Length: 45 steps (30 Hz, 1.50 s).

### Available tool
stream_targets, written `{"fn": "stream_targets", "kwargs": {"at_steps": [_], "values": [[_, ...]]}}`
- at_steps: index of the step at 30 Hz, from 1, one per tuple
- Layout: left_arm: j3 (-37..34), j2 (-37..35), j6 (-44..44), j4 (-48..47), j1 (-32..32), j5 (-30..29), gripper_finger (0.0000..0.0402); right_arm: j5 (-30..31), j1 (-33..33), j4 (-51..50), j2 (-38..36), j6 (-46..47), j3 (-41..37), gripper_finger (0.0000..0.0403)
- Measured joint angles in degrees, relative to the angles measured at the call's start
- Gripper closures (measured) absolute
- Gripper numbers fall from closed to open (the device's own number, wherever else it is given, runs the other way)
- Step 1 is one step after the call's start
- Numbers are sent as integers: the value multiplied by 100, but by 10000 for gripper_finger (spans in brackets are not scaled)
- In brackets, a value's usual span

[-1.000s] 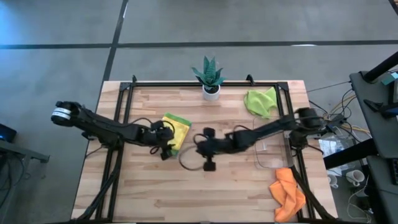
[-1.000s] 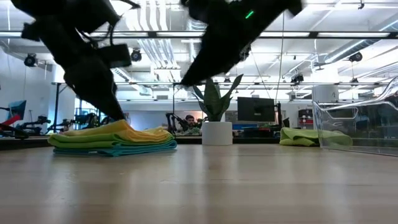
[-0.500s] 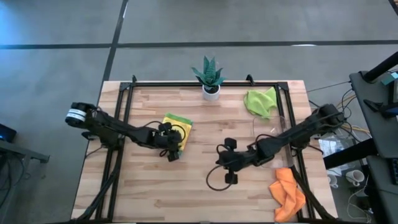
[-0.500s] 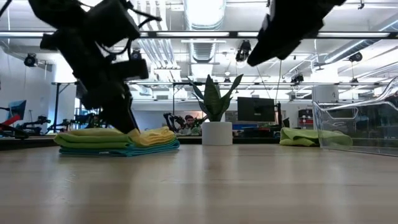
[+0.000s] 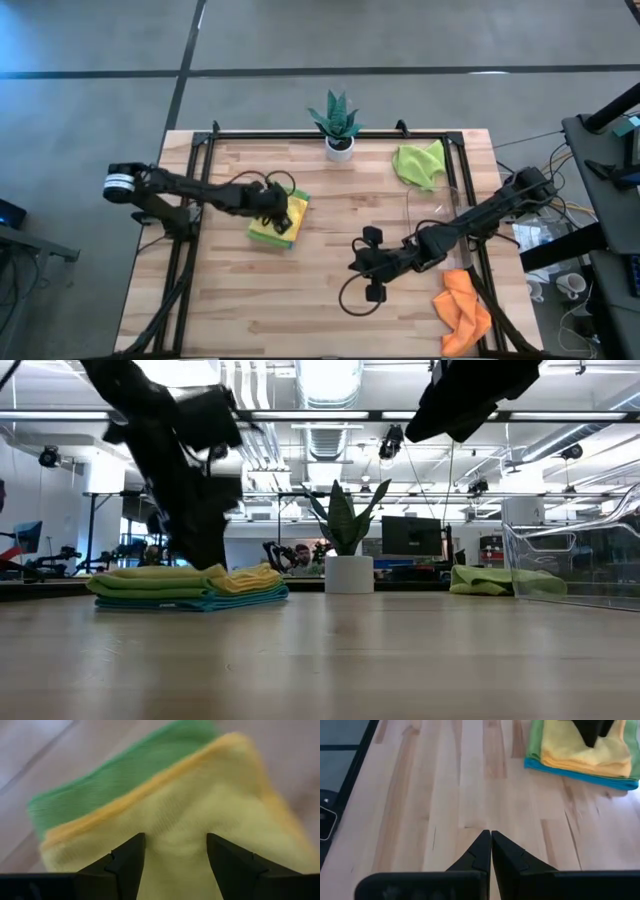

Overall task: Fold microfiber towels
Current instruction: Move the stacked towels to the upper left of the table, then fold the light green towel on the table

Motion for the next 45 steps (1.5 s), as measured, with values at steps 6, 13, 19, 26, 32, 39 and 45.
{"fn": "stream_targets", "kwargs": {"at_steps": [6,13,19,26,32,39,45], "values": [[14,537,-26,103,748,-16,204,-2,42,-102,0,25,120,394],[4,546,439,67,1394,-593,204,-1,138,-1500,-49,402,462,394],[83,-226,784,37,1496,-588,204,13,279,-2835,-50,807,829,394],[-9,-625,582,417,863,-358,204,48,492,-3094,-52,1035,993,394],[-22,-87,268,545,744,-365,204,144,547,-3036,-37,1165,1005,394],[-21,238,123,1386,674,260,204,146,586,-3075,-42,1285,1006,394],[109,-31,173,1617,591,473,204,826,561,-3430,-132,1583,1016,393]]}}
